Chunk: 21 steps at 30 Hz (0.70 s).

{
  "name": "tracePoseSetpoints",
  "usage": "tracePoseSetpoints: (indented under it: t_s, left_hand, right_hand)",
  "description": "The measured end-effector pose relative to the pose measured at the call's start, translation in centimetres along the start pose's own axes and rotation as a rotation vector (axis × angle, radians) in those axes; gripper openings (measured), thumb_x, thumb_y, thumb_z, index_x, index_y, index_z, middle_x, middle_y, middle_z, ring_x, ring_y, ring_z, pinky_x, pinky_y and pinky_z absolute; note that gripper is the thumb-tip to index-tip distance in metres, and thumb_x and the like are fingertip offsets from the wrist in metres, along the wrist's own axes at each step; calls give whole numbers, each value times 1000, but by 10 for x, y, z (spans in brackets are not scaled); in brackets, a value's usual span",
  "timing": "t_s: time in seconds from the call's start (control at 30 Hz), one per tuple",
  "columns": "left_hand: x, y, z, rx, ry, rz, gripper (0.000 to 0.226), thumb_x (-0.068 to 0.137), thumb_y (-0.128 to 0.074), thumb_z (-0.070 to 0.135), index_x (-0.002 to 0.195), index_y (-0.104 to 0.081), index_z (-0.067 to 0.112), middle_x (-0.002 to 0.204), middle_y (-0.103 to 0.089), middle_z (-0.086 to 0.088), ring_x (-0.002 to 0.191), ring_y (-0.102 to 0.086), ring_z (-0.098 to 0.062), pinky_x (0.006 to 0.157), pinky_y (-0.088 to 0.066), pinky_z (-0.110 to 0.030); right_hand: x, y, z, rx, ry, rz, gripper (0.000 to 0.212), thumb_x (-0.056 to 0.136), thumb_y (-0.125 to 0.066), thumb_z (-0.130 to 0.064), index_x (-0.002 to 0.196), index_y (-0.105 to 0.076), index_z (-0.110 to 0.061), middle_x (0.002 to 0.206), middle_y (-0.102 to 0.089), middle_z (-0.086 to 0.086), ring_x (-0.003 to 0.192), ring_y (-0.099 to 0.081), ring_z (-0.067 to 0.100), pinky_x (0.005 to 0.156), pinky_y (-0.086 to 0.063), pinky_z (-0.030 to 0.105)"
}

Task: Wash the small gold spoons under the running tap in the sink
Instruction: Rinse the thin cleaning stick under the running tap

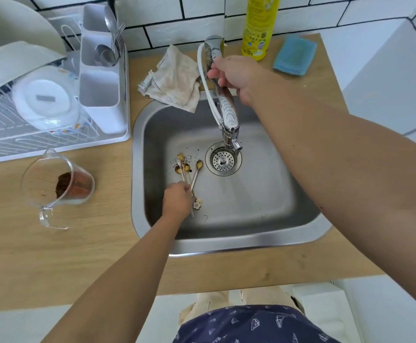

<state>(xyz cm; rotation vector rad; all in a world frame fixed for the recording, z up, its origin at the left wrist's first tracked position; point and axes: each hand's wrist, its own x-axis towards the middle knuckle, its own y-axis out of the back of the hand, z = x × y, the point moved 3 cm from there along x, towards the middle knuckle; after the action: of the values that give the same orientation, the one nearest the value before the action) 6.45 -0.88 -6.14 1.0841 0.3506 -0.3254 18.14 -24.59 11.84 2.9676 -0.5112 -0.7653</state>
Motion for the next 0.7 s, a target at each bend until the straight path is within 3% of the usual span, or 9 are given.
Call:
tracePoseSetpoints:
  t_s: [0.07,0.17,0.27,0.4,0.47,0.6,0.7]
  left_hand:
    - [-7,-2,4,-96,-18,4,21,98,-54,13,112,-69,8,106,-69,-10,93,-65,-25,85,-55,-35]
    - [-19,-8,7,-228,1,-38,12,97,-59,19,104,-68,16,94,-69,-1,81,-62,-14,73,-53,-27]
    - [-29,-13,13,-333,9,-72,4,94,-62,23,94,-66,25,88,-68,7,83,-62,-12,78,-49,-25]
    - [-37,-14,24,-397,6,-114,13,92,-65,23,82,-65,32,79,-72,12,79,-66,-5,66,-47,-17]
    - [-39,-12,27,-414,13,-129,14,91,-65,21,81,-65,31,76,-73,11,77,-67,-5,59,-46,-13]
    - [-39,-12,27,-410,23,-151,13,91,-66,17,85,-66,28,75,-73,9,77,-67,-8,57,-45,-11]
    - [-39,-13,26,-395,22,-179,9,91,-66,17,90,-67,25,79,-72,7,77,-66,-7,57,-43,-11]
  right_hand:
    - [0,-2,-2,10,16,0,27,109,-49,-23,87,-61,-16,81,-69,-3,52,-49,3,49,-47,10]
    - [0,-4,-6,-21,33,15,28,110,-47,-27,87,-59,-17,80,-68,-3,52,-49,5,47,-47,11]
    - [0,-5,-7,-4,37,16,28,111,-46,-27,87,-57,-16,78,-68,-1,51,-49,6,45,-47,12]
    - [0,-5,-8,-25,36,12,29,111,-43,-29,88,-56,-16,79,-68,-2,51,-48,6,45,-47,12]
    - [1,-6,-9,-31,37,16,29,111,-43,-29,89,-55,-16,78,-68,-1,51,-48,6,44,-46,12]
    - [2,-6,-10,-24,28,31,26,111,-43,-29,96,-57,-13,81,-68,1,53,-51,7,44,-48,12]
    - [4,-7,-12,-3,14,31,28,111,-43,-29,90,-55,-15,80,-68,3,58,-52,8,45,-47,12]
